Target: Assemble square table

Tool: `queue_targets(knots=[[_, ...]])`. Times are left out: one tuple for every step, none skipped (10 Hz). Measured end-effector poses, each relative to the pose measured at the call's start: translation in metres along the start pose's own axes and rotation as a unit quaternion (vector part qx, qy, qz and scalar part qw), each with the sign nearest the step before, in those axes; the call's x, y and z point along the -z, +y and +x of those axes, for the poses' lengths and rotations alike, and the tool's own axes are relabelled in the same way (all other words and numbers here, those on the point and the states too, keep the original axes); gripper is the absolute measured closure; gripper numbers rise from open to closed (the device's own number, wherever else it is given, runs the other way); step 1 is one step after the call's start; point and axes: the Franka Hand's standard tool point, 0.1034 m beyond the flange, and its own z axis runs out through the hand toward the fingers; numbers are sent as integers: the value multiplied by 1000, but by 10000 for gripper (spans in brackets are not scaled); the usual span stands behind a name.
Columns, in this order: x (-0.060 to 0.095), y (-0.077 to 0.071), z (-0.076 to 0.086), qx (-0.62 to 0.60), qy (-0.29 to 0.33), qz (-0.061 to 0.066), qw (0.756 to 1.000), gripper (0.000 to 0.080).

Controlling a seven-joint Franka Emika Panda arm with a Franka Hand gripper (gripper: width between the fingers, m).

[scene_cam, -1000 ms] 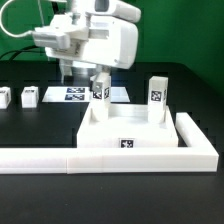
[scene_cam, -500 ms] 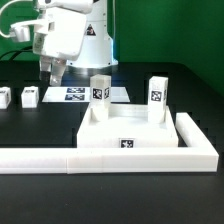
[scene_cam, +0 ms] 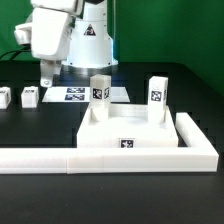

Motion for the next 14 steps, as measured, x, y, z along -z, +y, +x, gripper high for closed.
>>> queue_targets(knots=[[0,-5,-5,-53,9,-12,998,151],[-3,-15,1,-130,22,-16,991,151],[-14,-43,25,-180,44,-10,983,151],[-20,-55,19,-209,28,5,977,151],[-19,-51,13,-262,26,4,965,151],[-20,-51,16,-281,27,5,959,151],[-20,-50,15,-302,26,5,953,151],[-20,-50,15,-326,26,5,945,151],[-20,-50,14,-330,25,6,944,151],[-20,-50,10,-359,18,12,933,151],[-19,-49,6,-367,11,18,930,151],[-14,-44,-1,-380,4,24,925,151],[-12,-45,-9,-400,-3,29,916,151],[-12,-48,-16,-403,-11,37,915,151]])
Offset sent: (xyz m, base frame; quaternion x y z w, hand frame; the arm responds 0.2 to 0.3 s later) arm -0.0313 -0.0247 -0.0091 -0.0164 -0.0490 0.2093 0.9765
